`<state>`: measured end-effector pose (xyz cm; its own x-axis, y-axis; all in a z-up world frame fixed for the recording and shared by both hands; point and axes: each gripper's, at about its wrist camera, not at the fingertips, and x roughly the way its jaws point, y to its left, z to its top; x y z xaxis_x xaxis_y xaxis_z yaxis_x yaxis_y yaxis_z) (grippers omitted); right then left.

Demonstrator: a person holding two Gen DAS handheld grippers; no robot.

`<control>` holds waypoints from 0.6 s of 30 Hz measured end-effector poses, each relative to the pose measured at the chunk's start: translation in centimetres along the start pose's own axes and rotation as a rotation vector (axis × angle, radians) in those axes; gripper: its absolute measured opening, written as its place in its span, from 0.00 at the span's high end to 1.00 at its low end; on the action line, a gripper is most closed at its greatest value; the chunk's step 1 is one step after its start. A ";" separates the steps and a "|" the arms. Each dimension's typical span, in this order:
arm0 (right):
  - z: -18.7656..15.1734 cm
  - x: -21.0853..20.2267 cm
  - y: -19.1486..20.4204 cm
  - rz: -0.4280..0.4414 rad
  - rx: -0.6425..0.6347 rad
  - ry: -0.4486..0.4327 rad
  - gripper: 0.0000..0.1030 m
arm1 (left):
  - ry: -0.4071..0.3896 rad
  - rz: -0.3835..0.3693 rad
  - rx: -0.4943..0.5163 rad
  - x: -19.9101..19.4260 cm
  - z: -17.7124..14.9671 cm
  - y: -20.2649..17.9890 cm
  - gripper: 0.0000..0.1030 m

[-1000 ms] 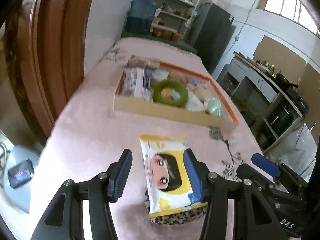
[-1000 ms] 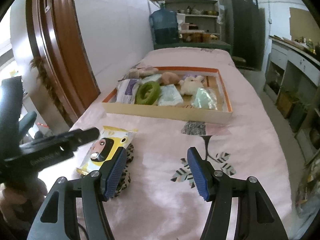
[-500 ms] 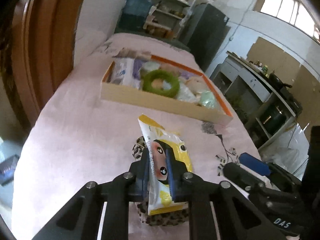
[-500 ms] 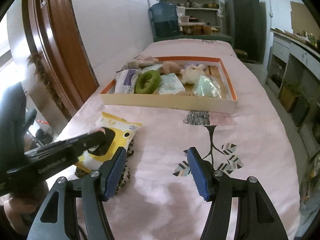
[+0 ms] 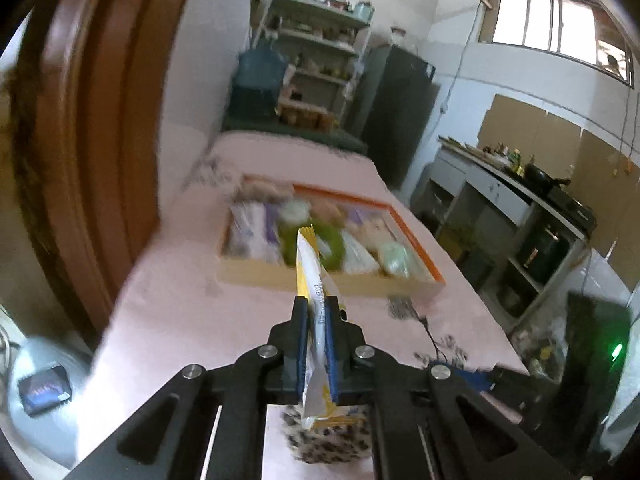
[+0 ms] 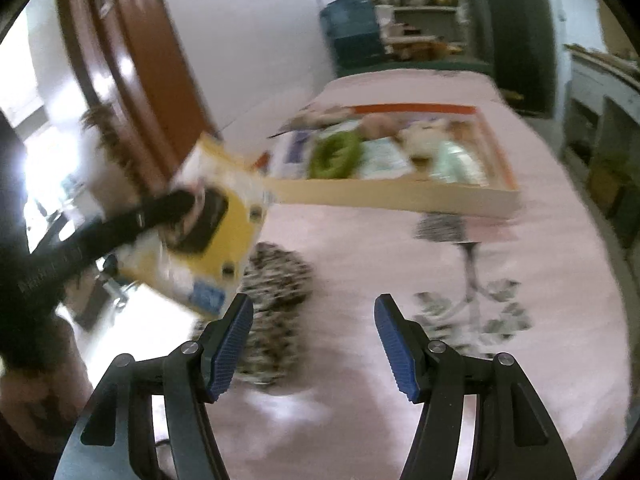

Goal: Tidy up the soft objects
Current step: 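Grasp the yellow wipe pack with the left tool while the right tool grasps the leopard scrunchie, then carry the wipe pack and leopard scrunchie with both tools over the box lid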

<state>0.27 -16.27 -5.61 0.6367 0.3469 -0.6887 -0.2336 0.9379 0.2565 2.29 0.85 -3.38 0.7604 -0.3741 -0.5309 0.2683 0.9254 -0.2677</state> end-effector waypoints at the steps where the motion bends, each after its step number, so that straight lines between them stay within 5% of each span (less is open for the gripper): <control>1: 0.0 0.5 0.7 0.011 -0.016 0.007 0.35 | -0.013 0.009 0.001 -0.4 0.3 0.2 0.92; 8: -0.3 4.9 2.9 -0.012 -0.076 0.102 0.30 | -0.051 0.061 0.008 -1.7 1.1 1.7 0.92; 10: -0.5 5.3 2.9 -0.019 -0.079 0.110 0.51 | -0.046 0.058 0.002 -1.5 1.1 2.0 0.92; 11: -0.4 5.3 2.8 -0.025 -0.078 0.110 0.78 | -0.045 0.057 -0.001 -1.5 1.0 2.1 0.92; 18: 0.3 4.6 2.0 0.008 -0.046 0.123 0.88 | -0.025 0.050 -0.010 -0.6 0.8 2.3 0.92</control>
<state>2.96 -12.82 -8.01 0.5408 0.3494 -0.7652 -0.2739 0.9332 0.2326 2.89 3.27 -3.05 0.7871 -0.3258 -0.5238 0.2239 0.9421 -0.2496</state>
